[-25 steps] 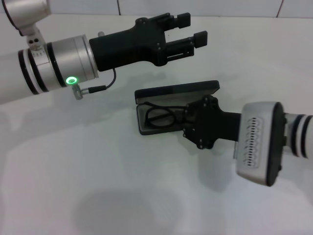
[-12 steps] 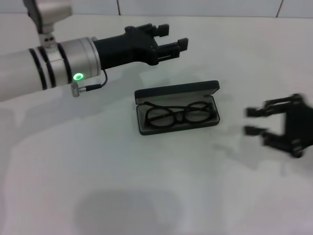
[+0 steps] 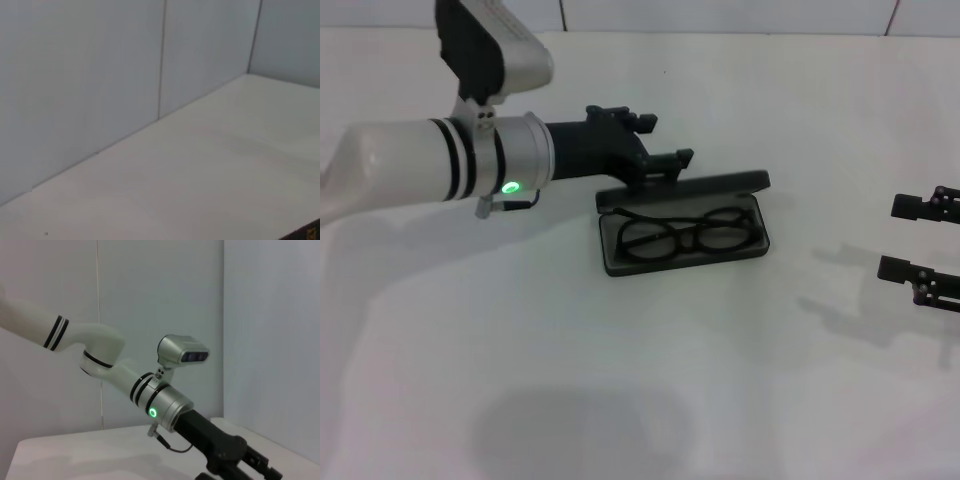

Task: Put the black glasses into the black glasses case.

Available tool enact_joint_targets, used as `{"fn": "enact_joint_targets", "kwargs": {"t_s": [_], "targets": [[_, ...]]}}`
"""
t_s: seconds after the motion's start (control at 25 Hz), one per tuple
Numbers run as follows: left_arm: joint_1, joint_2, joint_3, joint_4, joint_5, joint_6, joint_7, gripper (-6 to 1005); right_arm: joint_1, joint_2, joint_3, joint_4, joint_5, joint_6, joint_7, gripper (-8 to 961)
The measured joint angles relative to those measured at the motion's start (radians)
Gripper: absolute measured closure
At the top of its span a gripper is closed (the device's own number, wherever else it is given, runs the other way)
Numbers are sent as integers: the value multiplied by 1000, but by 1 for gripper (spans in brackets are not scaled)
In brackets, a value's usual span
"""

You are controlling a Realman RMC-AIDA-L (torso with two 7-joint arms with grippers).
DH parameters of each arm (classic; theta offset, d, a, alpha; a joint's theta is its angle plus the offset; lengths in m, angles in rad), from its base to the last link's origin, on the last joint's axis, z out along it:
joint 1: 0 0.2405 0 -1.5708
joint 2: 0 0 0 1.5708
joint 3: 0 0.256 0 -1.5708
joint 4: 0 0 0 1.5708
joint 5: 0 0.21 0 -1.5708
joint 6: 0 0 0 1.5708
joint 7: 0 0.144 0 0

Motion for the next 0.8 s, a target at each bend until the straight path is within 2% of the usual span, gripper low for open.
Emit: {"fn": "enact_joint_targets", "kwargs": {"t_s": [0.08, 0.28, 0.52, 0.56, 0.68, 0.8], "targets": [[0, -1, 23, 0, 0, -4, 0, 289, 0, -1, 1, 2, 0, 1, 0, 308], [19, -2, 90, 3, -4, 6, 67, 268, -5, -7, 2, 3, -1, 12, -1, 305], [63, -7, 106, 18, -40, 35, 153, 225, -7, -6, 3, 6, -3, 40, -6, 284], [109, -2, 103, 60, -138, 148, 223, 218, -5, -4, 3, 6, -3, 36, -8, 280], [155, 11, 87, 97, -229, 306, 289, 196, 8, 5, 3, 7, -3, 32, -9, 269], [190, 42, 52, 123, -254, 544, 305, 174, 47, 23, 4, 34, 5, 25, -9, 258]]}}
